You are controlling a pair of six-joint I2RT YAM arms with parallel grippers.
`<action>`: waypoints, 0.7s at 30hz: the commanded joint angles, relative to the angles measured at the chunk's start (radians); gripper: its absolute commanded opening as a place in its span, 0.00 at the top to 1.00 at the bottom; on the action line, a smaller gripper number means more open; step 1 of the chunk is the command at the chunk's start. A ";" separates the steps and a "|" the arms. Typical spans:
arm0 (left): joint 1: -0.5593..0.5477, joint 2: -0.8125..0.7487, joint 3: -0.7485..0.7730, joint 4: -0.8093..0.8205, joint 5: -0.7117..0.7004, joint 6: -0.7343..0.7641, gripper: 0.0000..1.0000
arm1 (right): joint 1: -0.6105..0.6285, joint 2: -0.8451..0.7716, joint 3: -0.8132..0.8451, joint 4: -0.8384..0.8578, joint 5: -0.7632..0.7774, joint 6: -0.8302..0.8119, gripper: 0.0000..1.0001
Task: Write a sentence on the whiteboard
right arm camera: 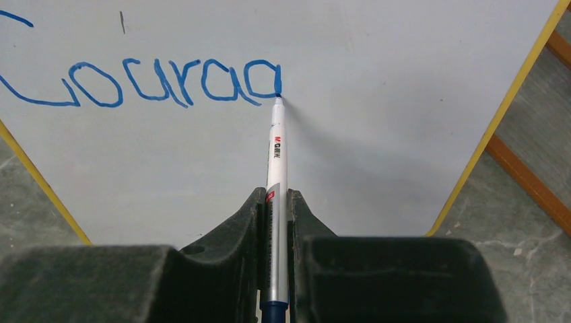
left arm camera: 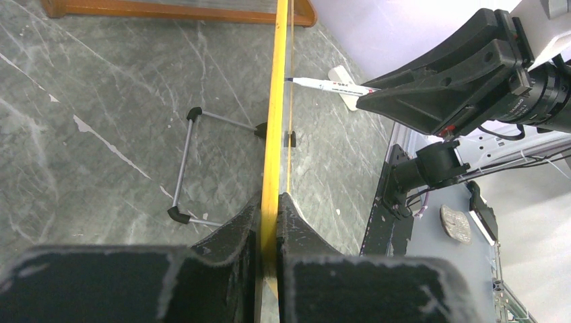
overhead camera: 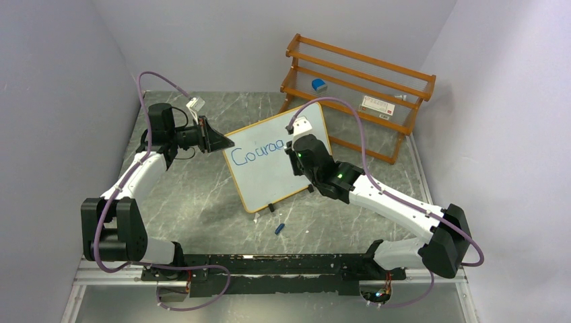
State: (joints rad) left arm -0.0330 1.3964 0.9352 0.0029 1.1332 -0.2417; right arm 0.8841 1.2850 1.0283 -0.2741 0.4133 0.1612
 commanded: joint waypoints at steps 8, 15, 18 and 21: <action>-0.030 0.025 -0.001 -0.060 -0.021 0.039 0.95 | -0.007 -0.008 0.013 -0.086 -0.031 0.018 1.00; -0.030 0.025 -0.001 -0.057 -0.022 0.038 0.95 | -0.005 -0.013 0.018 -0.114 -0.051 0.014 1.00; -0.030 0.026 -0.001 -0.055 -0.021 0.036 0.95 | -0.005 -0.015 0.019 -0.124 -0.065 0.012 1.00; -0.030 0.027 -0.001 -0.054 -0.021 0.035 0.95 | 0.001 -0.016 0.021 -0.119 -0.088 0.010 1.00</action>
State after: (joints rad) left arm -0.0330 1.3964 0.9352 0.0029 1.1332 -0.2417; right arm 0.8845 1.2808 1.0283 -0.3756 0.3641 0.1722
